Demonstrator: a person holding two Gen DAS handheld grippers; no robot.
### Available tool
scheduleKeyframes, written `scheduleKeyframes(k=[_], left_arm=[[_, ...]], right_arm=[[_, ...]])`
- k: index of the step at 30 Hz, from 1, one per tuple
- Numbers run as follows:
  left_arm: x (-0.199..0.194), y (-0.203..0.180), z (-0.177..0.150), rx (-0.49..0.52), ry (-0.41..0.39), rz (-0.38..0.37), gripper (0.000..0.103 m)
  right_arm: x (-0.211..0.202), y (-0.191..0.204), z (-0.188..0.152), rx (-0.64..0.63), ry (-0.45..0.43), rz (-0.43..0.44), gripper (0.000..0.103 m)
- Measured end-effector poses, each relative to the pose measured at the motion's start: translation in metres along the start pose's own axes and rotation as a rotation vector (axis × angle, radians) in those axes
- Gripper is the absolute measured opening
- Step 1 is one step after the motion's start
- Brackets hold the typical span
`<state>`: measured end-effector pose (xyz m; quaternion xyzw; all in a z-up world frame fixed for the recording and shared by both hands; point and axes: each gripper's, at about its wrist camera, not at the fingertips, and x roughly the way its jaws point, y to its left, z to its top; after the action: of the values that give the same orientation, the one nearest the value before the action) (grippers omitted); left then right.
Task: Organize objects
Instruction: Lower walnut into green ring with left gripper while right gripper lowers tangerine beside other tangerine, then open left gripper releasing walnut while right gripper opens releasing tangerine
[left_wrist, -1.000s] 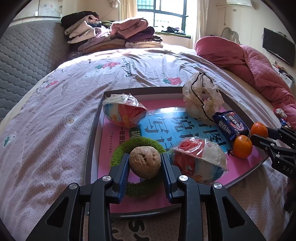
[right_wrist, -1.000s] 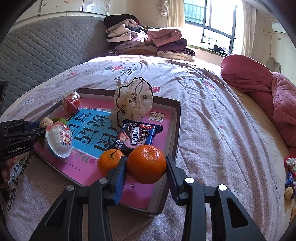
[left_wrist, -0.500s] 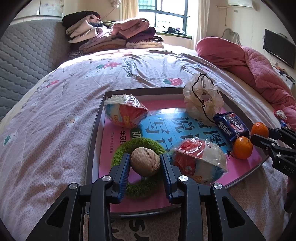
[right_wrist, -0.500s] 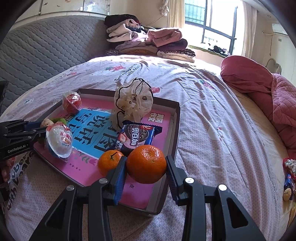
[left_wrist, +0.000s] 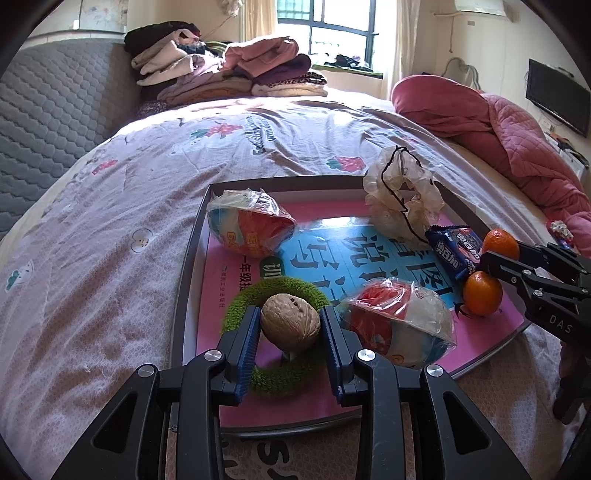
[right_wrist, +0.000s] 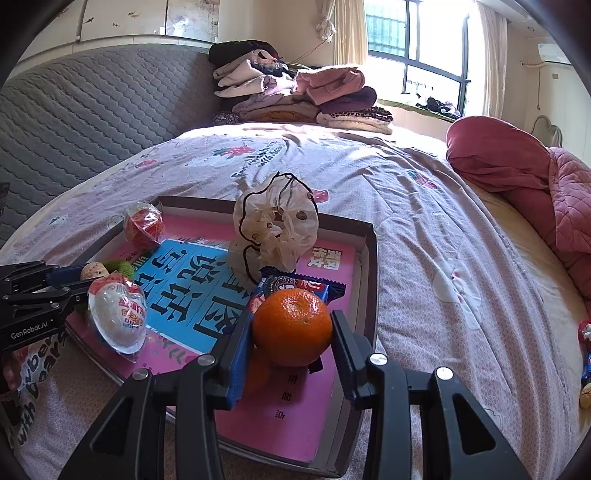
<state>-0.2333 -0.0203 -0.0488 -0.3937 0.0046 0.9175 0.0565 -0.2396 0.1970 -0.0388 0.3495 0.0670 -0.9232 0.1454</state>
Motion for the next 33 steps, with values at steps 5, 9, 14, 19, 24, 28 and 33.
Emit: scheduleKeyframes(k=[5, 9, 14, 19, 24, 28, 33], left_arm=[[0.0, 0.001, 0.001, -0.003, -0.001, 0.008, 0.034], [0.0, 0.001, 0.0, -0.003, 0.0, 0.011, 0.036], [-0.001, 0.001, 0.0, -0.004, -0.001, 0.014, 0.037], [-0.001, 0.002, 0.0, -0.006, 0.0, 0.012, 0.038], [-0.001, 0.002, 0.0, -0.005, 0.0, 0.011, 0.038], [-0.002, 0.002, 0.0, -0.006, 0.0, 0.011, 0.038], [-0.002, 0.002, 0.0, -0.006, 0.0, 0.009, 0.038]], right_arm=[[0.0, -0.001, 0.0, -0.002, 0.005, -0.004, 0.041], [0.0, -0.002, -0.001, -0.001, 0.005, -0.006, 0.041], [0.0, -0.003, -0.001, 0.009, 0.008, -0.006, 0.041], [0.001, -0.007, -0.001, 0.025, 0.019, -0.019, 0.042], [0.002, -0.014, -0.003, 0.054, 0.031, -0.025, 0.042], [0.002, -0.016, -0.003, 0.065, 0.036, -0.019, 0.042], [0.001, -0.014, -0.003, 0.057, 0.038, -0.028, 0.042]])
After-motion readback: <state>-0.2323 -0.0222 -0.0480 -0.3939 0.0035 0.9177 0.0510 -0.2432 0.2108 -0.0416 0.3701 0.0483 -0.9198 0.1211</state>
